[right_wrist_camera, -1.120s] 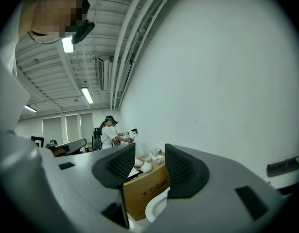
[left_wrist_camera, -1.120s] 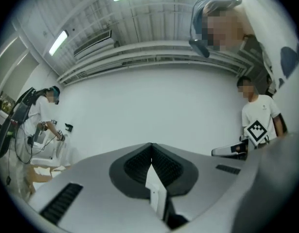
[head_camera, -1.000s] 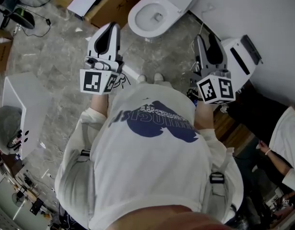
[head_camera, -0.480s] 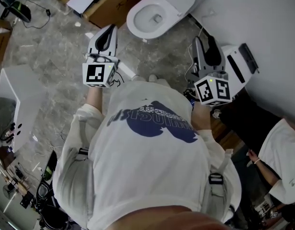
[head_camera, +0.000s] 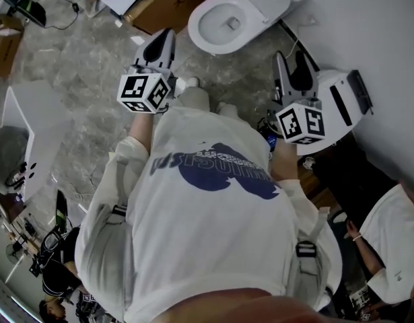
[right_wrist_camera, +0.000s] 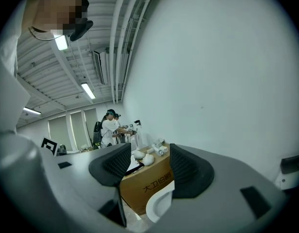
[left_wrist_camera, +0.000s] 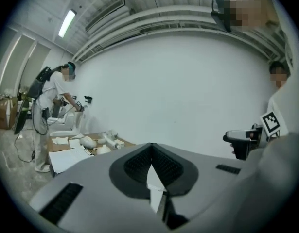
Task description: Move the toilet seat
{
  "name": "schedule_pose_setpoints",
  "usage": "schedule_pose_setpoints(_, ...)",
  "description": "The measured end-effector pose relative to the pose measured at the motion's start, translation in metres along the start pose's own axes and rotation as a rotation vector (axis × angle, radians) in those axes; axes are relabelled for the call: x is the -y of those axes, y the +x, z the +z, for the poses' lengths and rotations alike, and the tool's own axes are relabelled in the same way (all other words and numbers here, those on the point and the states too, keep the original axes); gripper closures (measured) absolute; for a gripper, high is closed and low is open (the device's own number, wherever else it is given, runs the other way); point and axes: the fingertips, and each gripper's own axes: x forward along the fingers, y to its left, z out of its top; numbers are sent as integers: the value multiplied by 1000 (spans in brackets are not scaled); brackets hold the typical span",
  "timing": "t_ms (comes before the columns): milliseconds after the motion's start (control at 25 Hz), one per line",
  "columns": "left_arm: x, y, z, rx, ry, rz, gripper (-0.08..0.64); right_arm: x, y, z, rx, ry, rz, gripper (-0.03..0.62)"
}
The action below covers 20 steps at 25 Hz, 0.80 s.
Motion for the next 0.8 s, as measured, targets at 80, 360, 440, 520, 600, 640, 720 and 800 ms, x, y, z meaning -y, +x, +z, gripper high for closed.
schedule_pose_setpoints(80,-10,9,-1,-21,4,-61,561,-8,17,-7,-6,9,2,331)
schedule_pose_setpoints(360,-92,41,16,-11,-114,-147,561,-32,100,-41,9,18,-107,390)
schedule_pose_setpoints(440,-120,54,14,-53,-104,-144,561,-42,125,-59,-14,-3,-159,414)
schedule_pose_setpoints(520,-143,67,7,-116,-64,-158,563,-50,144,-80,-44,0,-225,441)
schedule_pose_setpoints(600,-163,82,-6,-194,-18,-180,563,-54,157,-103,-70,37,-286,469)
schedule_pose_setpoints(640,-171,90,-15,-233,-1,-195,561,-55,164,-114,-86,66,-300,463)
schedule_pose_setpoints(720,-181,107,-36,-303,-9,-240,561,-51,174,-135,-122,132,-312,403)
schedule_pose_setpoints(800,-185,121,-60,-363,-94,-297,559,-38,176,-155,-156,189,-338,375)
